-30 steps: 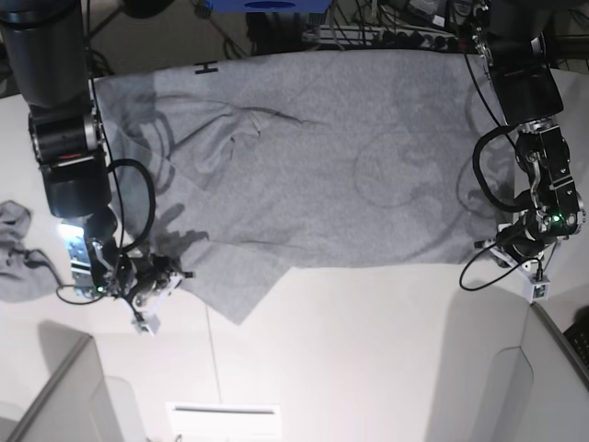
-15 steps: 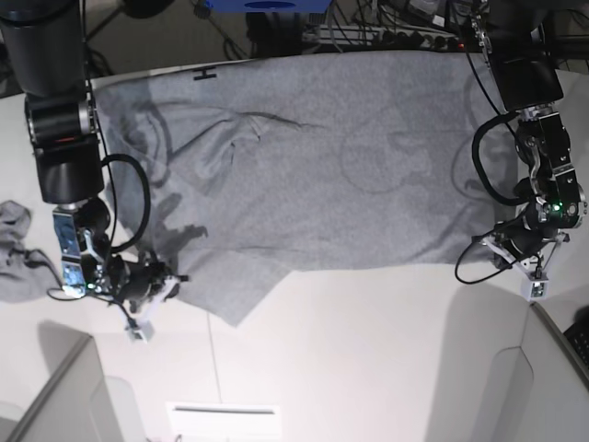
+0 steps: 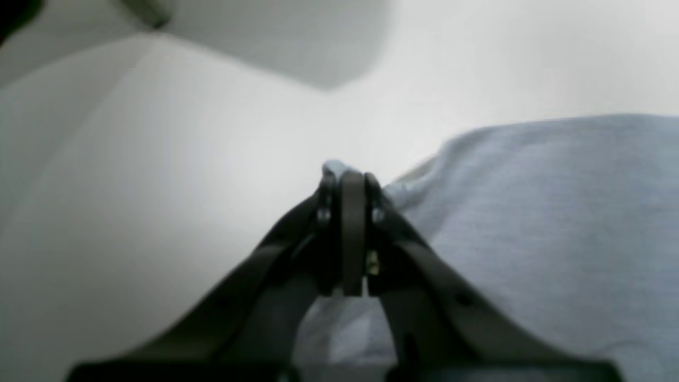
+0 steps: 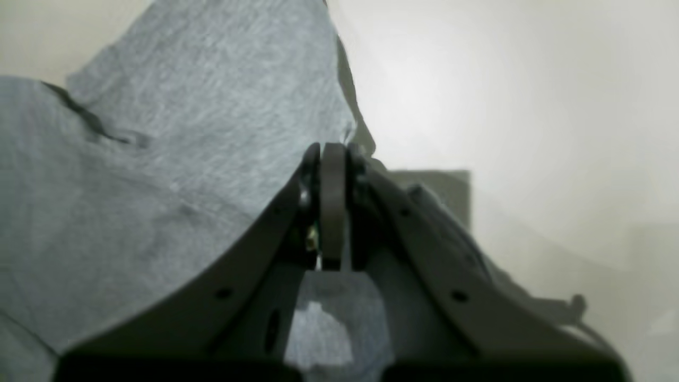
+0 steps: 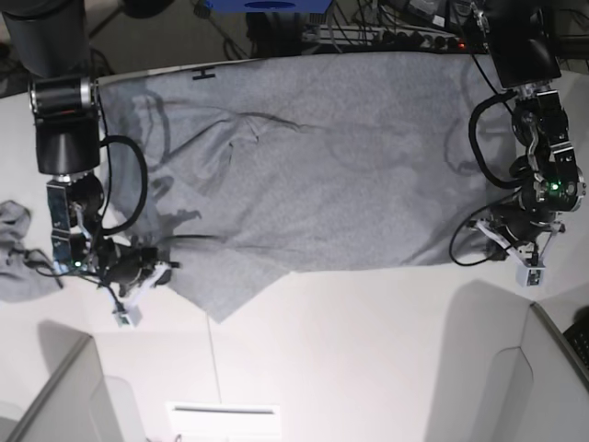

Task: Fold the T-shirt properly
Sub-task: 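Lift the hem and fold it over onto the collar with both grippers, then release the hem and lower both grippers onto the folded strip's ends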

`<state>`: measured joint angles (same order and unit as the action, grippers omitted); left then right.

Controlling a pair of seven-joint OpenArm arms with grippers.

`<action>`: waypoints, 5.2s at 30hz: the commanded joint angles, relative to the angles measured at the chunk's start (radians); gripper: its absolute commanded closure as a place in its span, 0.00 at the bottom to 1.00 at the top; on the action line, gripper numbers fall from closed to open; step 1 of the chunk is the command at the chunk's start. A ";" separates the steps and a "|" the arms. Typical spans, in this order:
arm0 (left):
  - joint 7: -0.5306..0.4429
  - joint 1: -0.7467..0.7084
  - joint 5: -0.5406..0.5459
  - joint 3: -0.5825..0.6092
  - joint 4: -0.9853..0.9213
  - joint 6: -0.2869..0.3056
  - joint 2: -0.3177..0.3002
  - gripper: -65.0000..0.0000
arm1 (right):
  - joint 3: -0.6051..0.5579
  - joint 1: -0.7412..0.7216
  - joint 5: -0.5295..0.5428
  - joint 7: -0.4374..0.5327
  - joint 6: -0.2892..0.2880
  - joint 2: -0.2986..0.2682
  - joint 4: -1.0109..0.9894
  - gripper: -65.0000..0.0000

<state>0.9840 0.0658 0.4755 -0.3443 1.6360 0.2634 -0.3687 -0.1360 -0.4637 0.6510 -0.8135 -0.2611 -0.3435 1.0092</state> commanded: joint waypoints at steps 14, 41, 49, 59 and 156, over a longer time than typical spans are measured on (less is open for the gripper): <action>0.060 -0.110 0.058 -0.088 0.152 0.001 -0.039 1.00 | 0.195 0.156 0.003 -0.116 0.000 -0.015 0.296 1.00; 0.163 -0.176 0.058 -0.201 0.304 0.003 -0.068 1.00 | 0.496 0.420 0.008 -0.352 0.000 0.100 0.762 1.00; 0.164 -0.177 0.058 -0.272 0.307 0.030 -0.066 1.00 | 0.494 0.441 0.008 -0.352 0.000 0.126 0.767 1.00; 0.186 -0.214 0.056 -0.273 0.313 0.072 -0.066 1.00 | 0.503 0.494 0.010 -0.392 0.000 0.129 0.899 1.00; 0.207 -0.739 -0.065 -0.295 0.335 0.152 -0.106 0.92 | 0.569 0.940 0.017 -0.295 0.050 0.255 0.986 0.88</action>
<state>1.1950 -0.6666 0.4137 -0.6277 1.9568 0.4191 -0.4614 0.4297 0.4751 0.6567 -1.1198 -0.2161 -0.0788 1.9858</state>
